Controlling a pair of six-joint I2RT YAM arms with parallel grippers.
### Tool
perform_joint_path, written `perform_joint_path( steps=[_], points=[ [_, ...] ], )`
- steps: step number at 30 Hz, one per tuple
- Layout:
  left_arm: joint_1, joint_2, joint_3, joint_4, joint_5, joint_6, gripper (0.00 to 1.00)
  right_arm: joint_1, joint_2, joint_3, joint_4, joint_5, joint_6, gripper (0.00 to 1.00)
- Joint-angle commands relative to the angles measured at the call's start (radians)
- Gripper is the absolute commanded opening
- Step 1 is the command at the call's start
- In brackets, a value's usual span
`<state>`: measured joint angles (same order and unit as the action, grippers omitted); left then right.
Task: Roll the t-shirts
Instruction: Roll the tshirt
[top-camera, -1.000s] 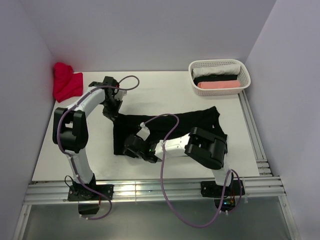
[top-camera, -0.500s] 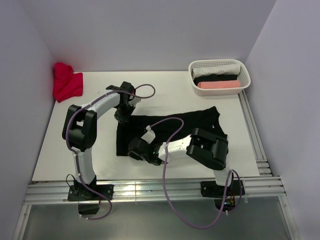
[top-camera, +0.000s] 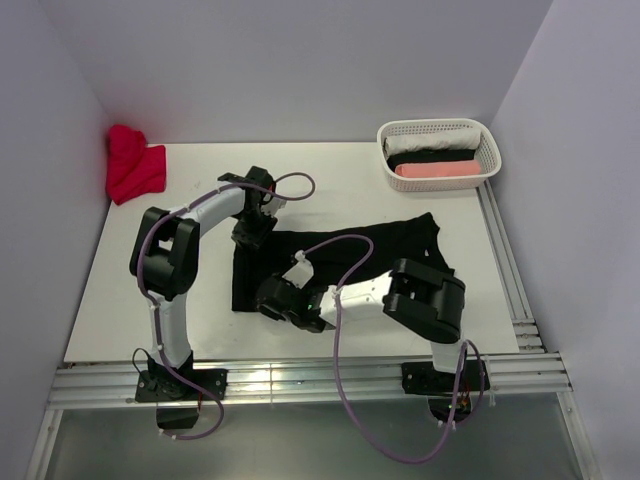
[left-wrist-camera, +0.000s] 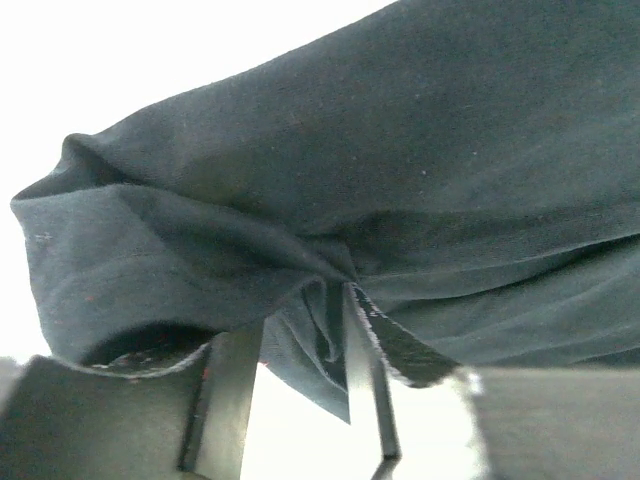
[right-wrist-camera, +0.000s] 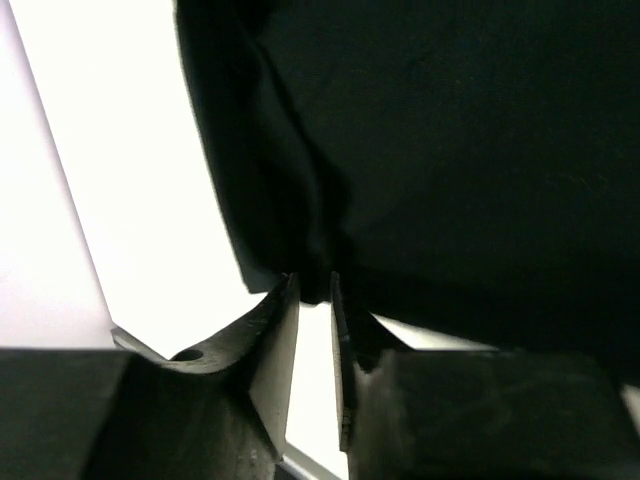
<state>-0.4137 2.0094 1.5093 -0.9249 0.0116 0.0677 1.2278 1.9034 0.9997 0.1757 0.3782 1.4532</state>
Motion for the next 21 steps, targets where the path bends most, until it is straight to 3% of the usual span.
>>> perform_joint_path(
  steps=[1,9,14,21],
  points=[
    [-0.004,-0.005,0.034,0.014,0.022,0.007,0.45,0.018,-0.101,0.019,-0.085,0.105,-0.011,0.28],
    [-0.004,0.018,0.051,0.014,0.065,0.003,0.46,0.03,-0.123,0.138,-0.191,0.165,-0.134,0.32],
    [-0.002,0.022,0.068,0.003,0.077,0.003,0.46,-0.034,-0.015,0.212,-0.116,0.047,-0.214,0.29],
    [-0.002,0.014,0.078,-0.005,0.091,0.004,0.46,-0.094,0.088,0.202,-0.053,-0.03,-0.202,0.27]
  ],
)
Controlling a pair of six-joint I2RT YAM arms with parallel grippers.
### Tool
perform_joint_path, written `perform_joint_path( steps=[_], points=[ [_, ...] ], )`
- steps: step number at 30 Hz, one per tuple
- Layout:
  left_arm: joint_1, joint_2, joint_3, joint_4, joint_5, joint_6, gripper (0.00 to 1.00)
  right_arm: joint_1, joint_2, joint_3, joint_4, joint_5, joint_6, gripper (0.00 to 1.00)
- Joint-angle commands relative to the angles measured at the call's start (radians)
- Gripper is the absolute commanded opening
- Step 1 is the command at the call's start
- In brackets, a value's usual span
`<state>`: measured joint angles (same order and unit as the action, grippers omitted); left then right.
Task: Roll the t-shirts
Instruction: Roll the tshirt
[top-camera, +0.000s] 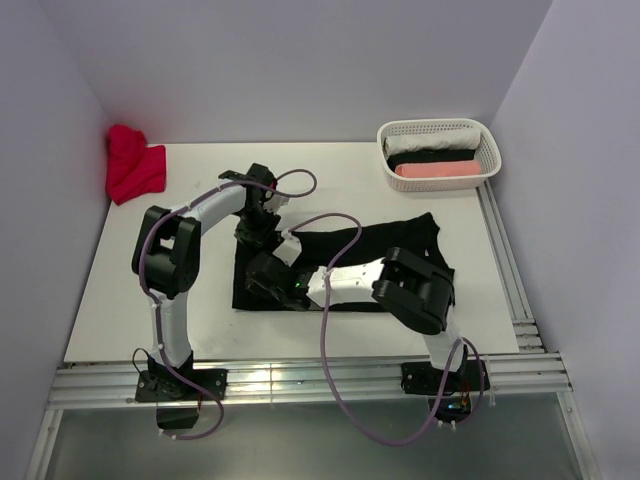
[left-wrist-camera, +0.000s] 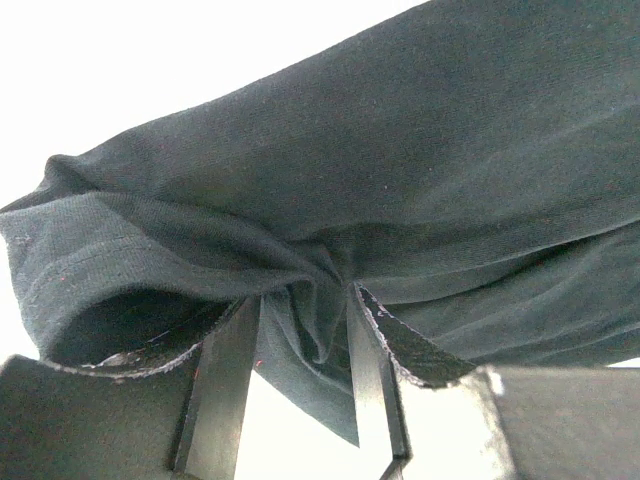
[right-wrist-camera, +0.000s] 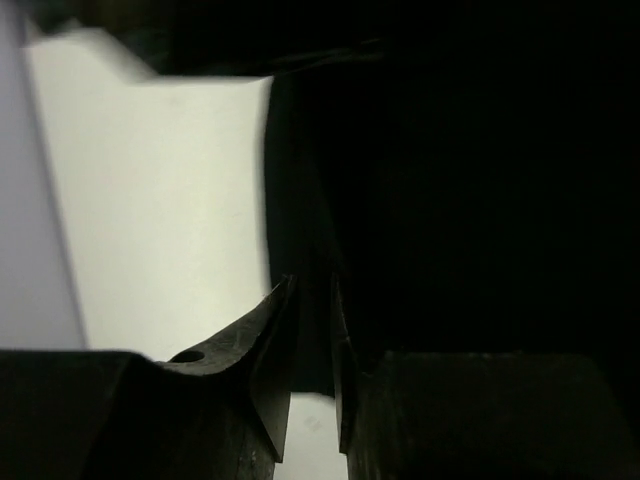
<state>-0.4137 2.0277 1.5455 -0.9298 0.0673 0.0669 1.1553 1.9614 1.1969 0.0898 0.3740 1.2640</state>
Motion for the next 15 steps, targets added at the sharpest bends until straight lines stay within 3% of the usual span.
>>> perform_joint_path(
  steps=[1,5,9,15],
  points=[
    [-0.004,-0.004,0.044,0.002,0.038,0.005,0.46,-0.025,0.036,-0.006,0.037,-0.032,-0.003,0.26],
    [-0.004,-0.021,0.064,-0.01,0.061,0.016,0.52,-0.022,0.027,-0.072,0.065,-0.041,0.052,0.22],
    [0.001,-0.047,0.123,-0.04,0.106,0.027,0.64,-0.009,0.013,-0.102,0.06,-0.035,0.084,0.18],
    [0.035,-0.057,0.257,-0.107,0.21,0.037,0.68,-0.005,0.021,-0.128,0.073,-0.044,0.112,0.15]
  ],
)
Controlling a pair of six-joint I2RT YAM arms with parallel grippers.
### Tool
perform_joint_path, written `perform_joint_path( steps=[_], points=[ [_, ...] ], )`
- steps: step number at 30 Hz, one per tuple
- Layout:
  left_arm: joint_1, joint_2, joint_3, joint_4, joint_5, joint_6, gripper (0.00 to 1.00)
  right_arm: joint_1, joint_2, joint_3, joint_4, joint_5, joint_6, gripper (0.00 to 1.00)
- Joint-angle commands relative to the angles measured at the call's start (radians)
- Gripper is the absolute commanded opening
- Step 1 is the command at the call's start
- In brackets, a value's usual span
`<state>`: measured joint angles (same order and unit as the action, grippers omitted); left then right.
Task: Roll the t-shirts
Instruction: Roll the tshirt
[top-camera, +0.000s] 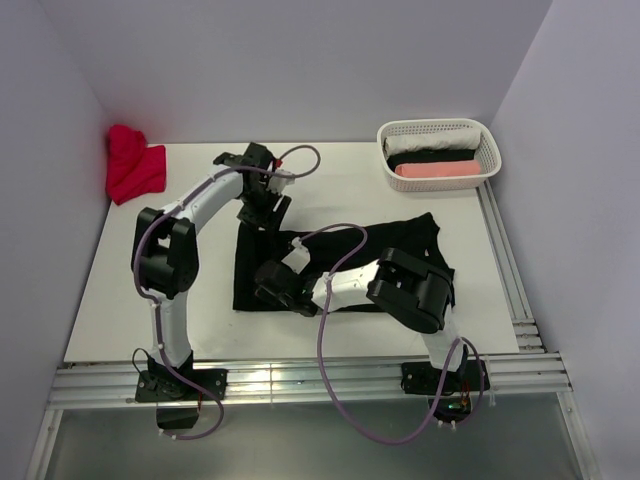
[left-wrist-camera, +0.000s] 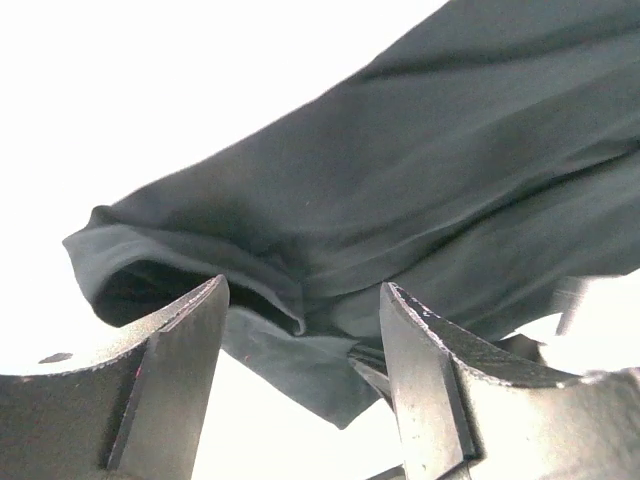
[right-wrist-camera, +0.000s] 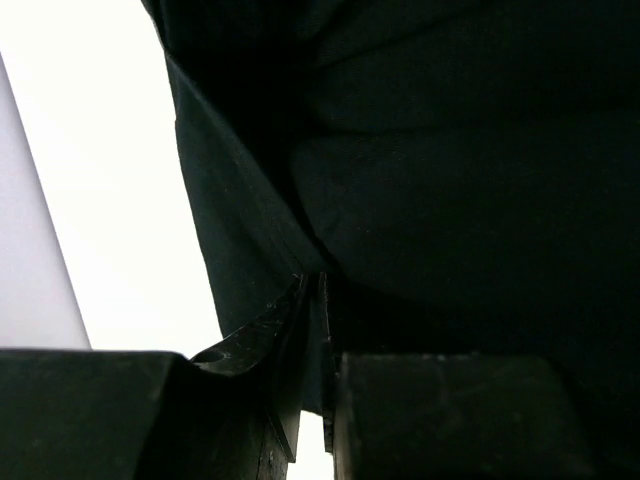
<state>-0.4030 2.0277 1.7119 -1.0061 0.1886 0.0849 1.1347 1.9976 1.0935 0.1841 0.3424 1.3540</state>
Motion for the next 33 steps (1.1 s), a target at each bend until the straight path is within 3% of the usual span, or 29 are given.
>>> perform_joint_path(
  steps=[1,5,8,11,12,15,18,33],
  points=[
    [0.033,-0.055,0.106,-0.048,0.101,0.021,0.68,0.017,-0.014,-0.029,-0.02,-0.016,0.026,0.15],
    [0.094,-0.043,0.156,-0.089,0.149,0.027,0.64,0.016,-0.013,-0.03,-0.012,-0.022,0.031,0.13],
    [0.14,-0.044,0.163,-0.104,0.19,0.036,0.55,0.016,-0.013,-0.026,-0.015,-0.02,0.03,0.13],
    [0.191,-0.058,0.143,-0.103,0.212,0.042,0.42,0.016,-0.007,-0.024,-0.017,-0.025,0.031,0.13],
    [0.202,-0.06,0.129,-0.1,0.215,0.047,0.29,0.017,-0.006,-0.023,-0.018,-0.025,0.031,0.13],
    [0.236,-0.058,0.089,-0.085,0.227,0.055,0.16,0.016,-0.002,-0.021,-0.014,-0.028,0.031,0.12],
    [0.242,-0.044,0.058,-0.057,0.227,0.053,0.1,0.016,0.003,-0.014,-0.02,-0.032,0.033,0.12],
    [0.214,0.166,0.049,0.092,0.249,-0.031,0.13,0.019,-0.01,-0.037,-0.021,-0.029,0.046,0.1]
  ],
)
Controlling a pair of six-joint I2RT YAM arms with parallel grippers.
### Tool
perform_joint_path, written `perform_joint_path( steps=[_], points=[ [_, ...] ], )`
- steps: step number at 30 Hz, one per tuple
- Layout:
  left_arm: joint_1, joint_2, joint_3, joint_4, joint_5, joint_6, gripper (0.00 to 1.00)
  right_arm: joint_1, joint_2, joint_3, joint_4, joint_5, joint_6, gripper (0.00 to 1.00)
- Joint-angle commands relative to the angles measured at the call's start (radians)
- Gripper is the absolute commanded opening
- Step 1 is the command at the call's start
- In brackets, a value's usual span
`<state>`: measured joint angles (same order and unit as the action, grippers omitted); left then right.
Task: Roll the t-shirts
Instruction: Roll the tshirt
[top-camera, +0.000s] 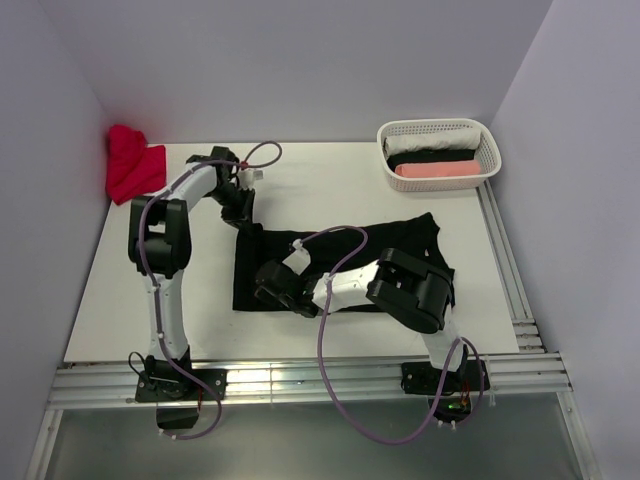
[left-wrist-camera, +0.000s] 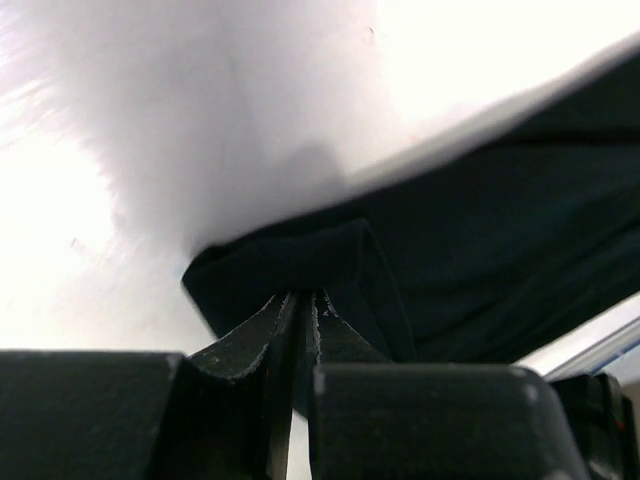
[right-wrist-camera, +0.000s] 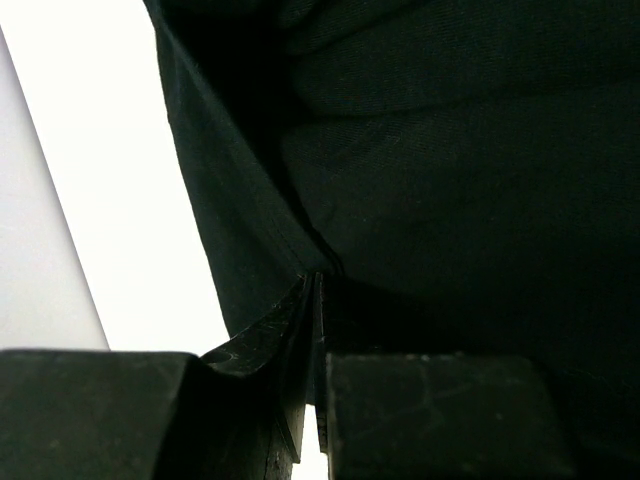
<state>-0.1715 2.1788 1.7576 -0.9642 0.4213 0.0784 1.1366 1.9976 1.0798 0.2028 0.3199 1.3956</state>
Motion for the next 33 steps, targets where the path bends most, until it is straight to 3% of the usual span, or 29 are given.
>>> perform_joint_path(
  steps=[1,8,14,19,33],
  points=[
    [-0.019,0.021,0.0,0.056,0.014,-0.026,0.13,0.017,-0.01,-0.023,-0.04,-0.007,0.003,0.1],
    [-0.042,0.006,-0.053,0.097,-0.029,-0.028,0.13,0.022,-0.035,-0.034,-0.04,-0.004,0.003,0.1],
    [-0.049,-0.016,-0.066,0.107,-0.058,-0.023,0.13,0.014,-0.118,0.05,-0.144,0.047,-0.091,0.22],
    [-0.052,-0.011,-0.072,0.11,-0.058,-0.025,0.13,-0.034,-0.115,0.118,-0.163,0.039,-0.145,0.22],
    [-0.062,-0.019,-0.058,0.094,-0.053,-0.025,0.13,-0.211,0.093,0.298,-0.063,-0.067,-0.225,0.19]
  ],
)
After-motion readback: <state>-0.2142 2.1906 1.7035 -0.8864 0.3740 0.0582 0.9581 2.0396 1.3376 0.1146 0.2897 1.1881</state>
